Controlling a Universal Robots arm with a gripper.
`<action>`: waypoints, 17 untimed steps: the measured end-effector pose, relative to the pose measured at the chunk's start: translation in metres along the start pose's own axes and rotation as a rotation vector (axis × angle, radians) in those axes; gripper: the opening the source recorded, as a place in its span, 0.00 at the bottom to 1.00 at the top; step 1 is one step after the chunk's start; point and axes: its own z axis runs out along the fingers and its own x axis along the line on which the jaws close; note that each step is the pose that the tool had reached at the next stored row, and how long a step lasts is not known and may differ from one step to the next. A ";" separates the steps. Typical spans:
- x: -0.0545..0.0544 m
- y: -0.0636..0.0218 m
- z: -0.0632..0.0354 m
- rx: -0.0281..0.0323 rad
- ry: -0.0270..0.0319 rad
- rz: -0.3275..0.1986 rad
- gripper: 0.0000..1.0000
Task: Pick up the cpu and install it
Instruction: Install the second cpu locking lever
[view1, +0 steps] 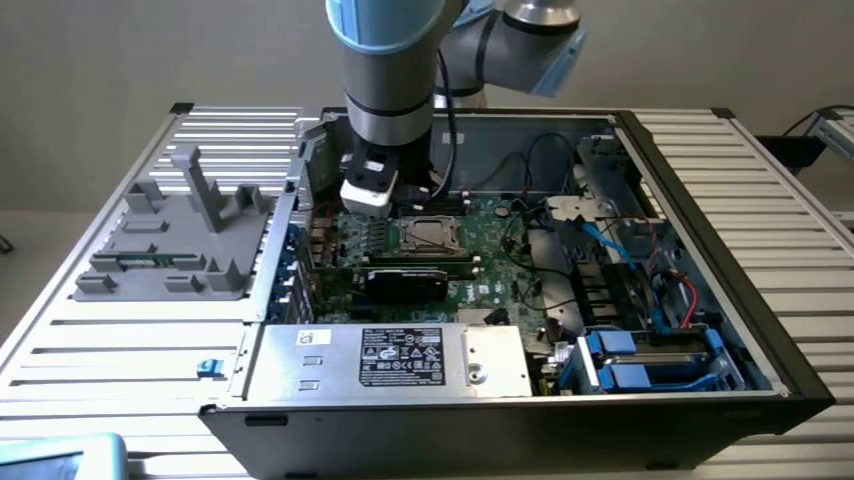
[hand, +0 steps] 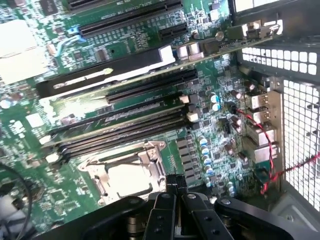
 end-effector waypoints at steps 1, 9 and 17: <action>0.003 -0.0011 -0.0007 0.0000 -0.0008 0.000 0.11; 0.010 0.0080 -0.0032 -0.0067 -0.0211 0.008 0.11; 0.020 0.0119 0.0058 -0.0078 -0.0249 0.010 0.11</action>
